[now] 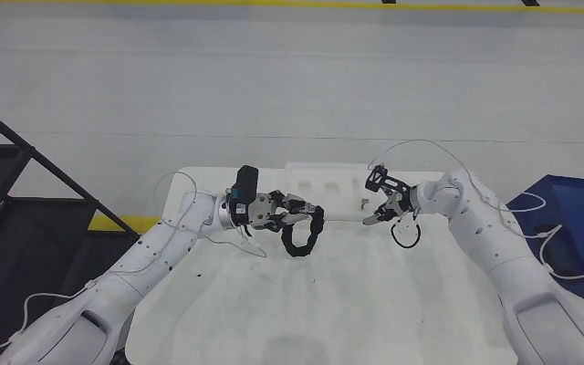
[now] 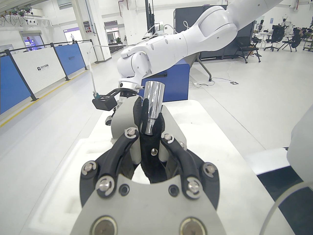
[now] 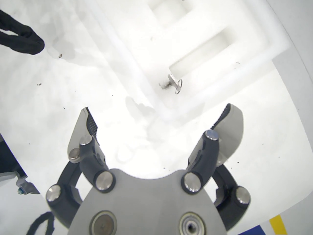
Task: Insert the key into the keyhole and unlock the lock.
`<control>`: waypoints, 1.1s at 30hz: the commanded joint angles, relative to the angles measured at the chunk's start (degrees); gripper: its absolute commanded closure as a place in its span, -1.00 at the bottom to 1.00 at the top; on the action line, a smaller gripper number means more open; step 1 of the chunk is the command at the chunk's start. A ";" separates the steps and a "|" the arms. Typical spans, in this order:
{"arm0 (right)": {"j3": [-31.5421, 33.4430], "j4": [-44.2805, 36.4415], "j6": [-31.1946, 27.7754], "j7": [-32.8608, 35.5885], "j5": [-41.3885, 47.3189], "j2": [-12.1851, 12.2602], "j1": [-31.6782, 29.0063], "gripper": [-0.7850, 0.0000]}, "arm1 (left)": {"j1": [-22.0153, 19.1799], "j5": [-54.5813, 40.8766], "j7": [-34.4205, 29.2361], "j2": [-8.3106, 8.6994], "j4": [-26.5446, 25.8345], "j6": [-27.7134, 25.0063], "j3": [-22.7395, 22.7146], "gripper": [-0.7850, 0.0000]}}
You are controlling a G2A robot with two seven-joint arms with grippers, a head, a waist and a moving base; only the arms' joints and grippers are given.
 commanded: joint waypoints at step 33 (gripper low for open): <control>-6.00 5.85 -6.45 -23.70 -18.39 -1.78 3.20 -1.00 | 0.00 0.00 0.00 0.00 0.00 0.00 0.00 1.00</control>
